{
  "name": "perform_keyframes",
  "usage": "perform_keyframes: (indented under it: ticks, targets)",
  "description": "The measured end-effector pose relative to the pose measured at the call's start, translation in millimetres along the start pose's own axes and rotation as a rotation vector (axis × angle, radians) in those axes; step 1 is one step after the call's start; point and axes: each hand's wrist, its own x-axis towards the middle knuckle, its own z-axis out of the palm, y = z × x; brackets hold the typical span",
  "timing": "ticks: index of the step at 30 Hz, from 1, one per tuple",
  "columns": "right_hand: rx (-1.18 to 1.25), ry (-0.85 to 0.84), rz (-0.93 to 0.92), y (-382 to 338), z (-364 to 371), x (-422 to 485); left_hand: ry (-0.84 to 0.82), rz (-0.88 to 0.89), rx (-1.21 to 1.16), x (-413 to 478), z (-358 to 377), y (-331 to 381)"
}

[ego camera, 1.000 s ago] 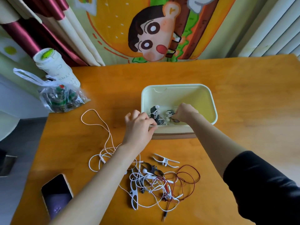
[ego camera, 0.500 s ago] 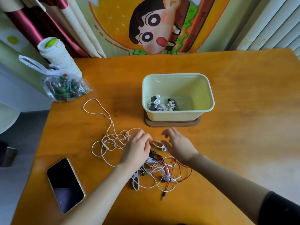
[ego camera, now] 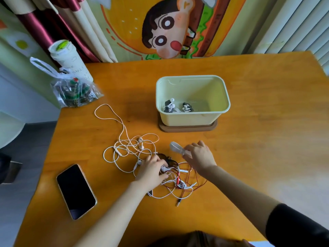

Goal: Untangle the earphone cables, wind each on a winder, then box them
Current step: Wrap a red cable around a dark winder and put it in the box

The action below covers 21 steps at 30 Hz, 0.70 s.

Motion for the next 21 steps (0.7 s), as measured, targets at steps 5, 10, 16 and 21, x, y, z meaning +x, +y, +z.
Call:
perform_keyframes:
  ticks: [5,10,16,21]
  targets:
    - [0.442,0.017,-0.031,-21,-20,-21,0.043,-0.155,-0.816,9,-17,31]
    - [0.657,0.051,-0.086,-20,-20,-33,0.175,-0.145,-0.99,8,-26,46]
    - [0.308,-0.041,0.057,4,12,-44,0.315,-0.225,-0.858,0,-28,33]
    - [0.08,-0.087,0.302,32,38,-45,0.218,-0.288,-0.444,-7,-9,7]
